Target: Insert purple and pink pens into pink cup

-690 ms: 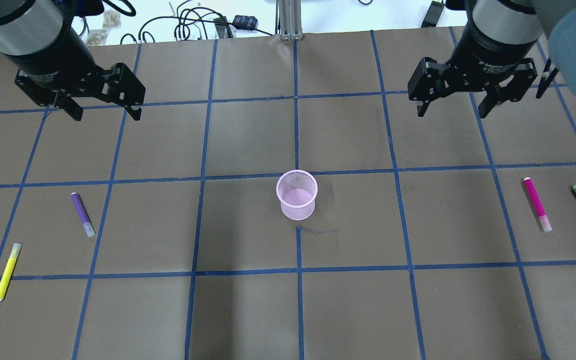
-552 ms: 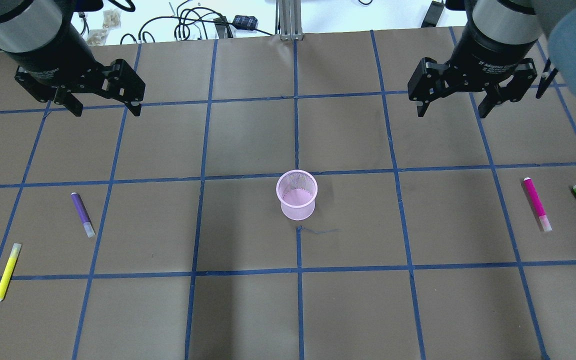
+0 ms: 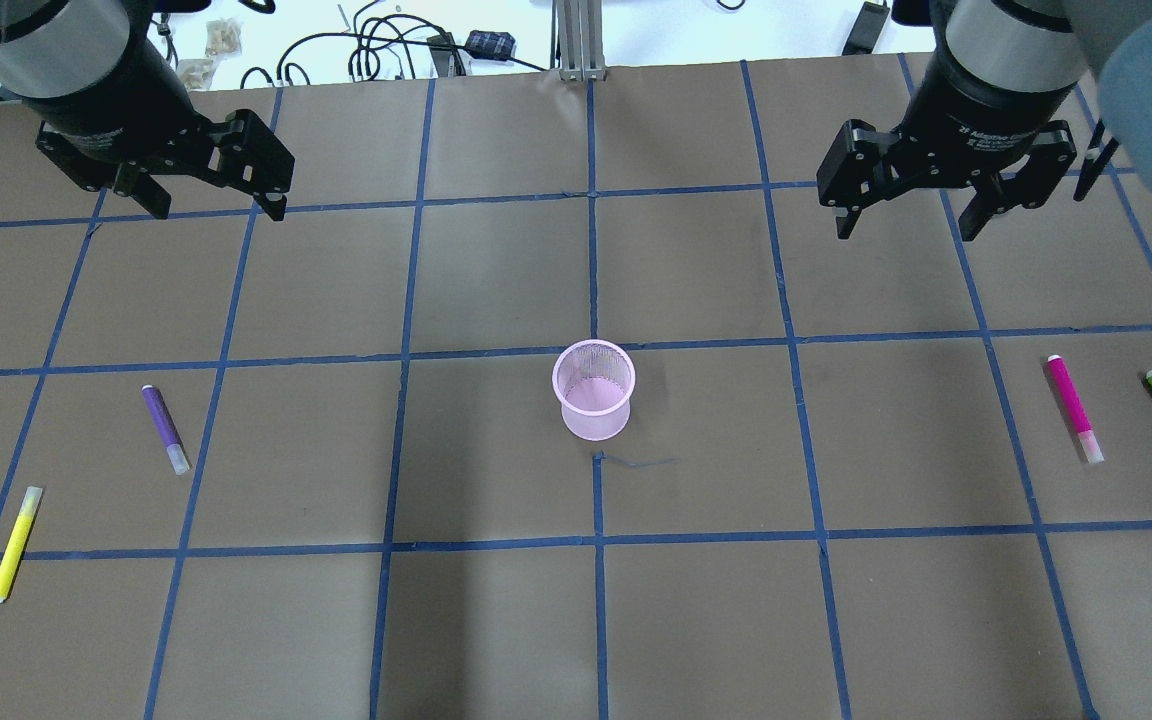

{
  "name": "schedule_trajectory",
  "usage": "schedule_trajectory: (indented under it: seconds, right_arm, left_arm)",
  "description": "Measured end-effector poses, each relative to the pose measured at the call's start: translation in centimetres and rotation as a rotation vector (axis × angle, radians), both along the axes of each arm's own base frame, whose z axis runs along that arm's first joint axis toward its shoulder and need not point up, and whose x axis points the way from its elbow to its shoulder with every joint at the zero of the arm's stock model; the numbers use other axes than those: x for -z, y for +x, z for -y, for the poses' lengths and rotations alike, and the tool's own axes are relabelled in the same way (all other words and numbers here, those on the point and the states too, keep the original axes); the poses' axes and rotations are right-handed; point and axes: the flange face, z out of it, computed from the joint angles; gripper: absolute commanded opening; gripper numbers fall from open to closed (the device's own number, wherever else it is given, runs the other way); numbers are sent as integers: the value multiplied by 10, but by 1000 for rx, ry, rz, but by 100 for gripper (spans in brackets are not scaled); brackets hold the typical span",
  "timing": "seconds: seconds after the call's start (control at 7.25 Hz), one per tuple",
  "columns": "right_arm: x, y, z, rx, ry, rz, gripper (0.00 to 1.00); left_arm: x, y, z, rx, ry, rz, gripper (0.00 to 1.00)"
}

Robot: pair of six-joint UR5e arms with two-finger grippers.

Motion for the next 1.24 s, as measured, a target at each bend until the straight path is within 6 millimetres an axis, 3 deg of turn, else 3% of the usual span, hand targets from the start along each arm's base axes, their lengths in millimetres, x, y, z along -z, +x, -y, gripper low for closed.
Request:
schedule_trajectory:
  seconds: [0.41,0.69,0.97,1.24]
  right_arm:
    - [4,-2,3,0,8,-1,100]
    - [24,-22,8,34,42,-10,100]
    - [52,-64,11,22,96,-5,100]
    - [82,-129,13,48,131,16,100]
  left_arm:
    - [0,-1,-1,-1,6,-1,100]
    - [-1,-1,-2,-1,6,-2,100]
    - [-1,-1,-3,-1,7,-2,100]
    - [-1,-1,-4,-1,7,-2,100]
